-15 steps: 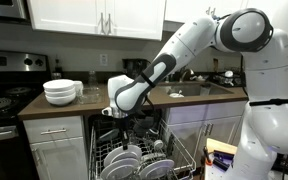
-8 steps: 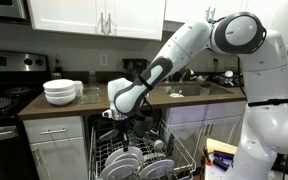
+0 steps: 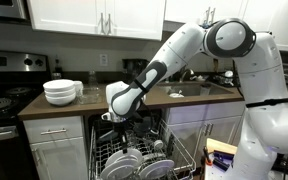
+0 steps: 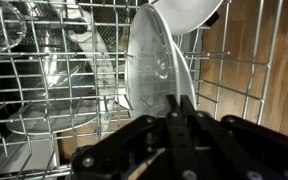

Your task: Take the white plate from the countertop and place it in the dishwasher at the left

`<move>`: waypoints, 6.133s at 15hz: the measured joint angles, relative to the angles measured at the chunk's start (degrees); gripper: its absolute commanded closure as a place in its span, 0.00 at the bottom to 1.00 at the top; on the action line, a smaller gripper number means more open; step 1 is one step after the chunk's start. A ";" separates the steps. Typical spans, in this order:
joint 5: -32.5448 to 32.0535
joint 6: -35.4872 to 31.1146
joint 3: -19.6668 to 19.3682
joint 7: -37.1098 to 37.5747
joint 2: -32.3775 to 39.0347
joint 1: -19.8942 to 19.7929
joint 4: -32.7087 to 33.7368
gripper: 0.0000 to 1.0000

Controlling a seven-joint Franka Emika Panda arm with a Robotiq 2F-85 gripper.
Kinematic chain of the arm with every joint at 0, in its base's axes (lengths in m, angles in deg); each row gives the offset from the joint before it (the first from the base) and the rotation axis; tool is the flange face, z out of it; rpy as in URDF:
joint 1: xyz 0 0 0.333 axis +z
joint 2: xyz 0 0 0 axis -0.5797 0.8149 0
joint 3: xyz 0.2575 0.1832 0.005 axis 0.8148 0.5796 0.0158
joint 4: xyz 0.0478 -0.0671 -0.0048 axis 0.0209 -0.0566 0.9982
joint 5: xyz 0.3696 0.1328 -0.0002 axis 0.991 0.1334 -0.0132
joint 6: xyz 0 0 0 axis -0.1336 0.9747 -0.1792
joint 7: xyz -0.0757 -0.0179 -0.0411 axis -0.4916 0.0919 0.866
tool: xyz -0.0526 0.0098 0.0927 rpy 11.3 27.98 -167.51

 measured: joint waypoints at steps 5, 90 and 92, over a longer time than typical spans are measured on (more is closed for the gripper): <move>-0.02 2.07 0.00 0.00 1.67 -0.02 2.52 0.98; 2.45 13.65 -0.03 4.36 -2.64 1.02 9.46 0.98; 2.45 13.93 -0.03 4.13 -2.07 1.02 9.46 0.98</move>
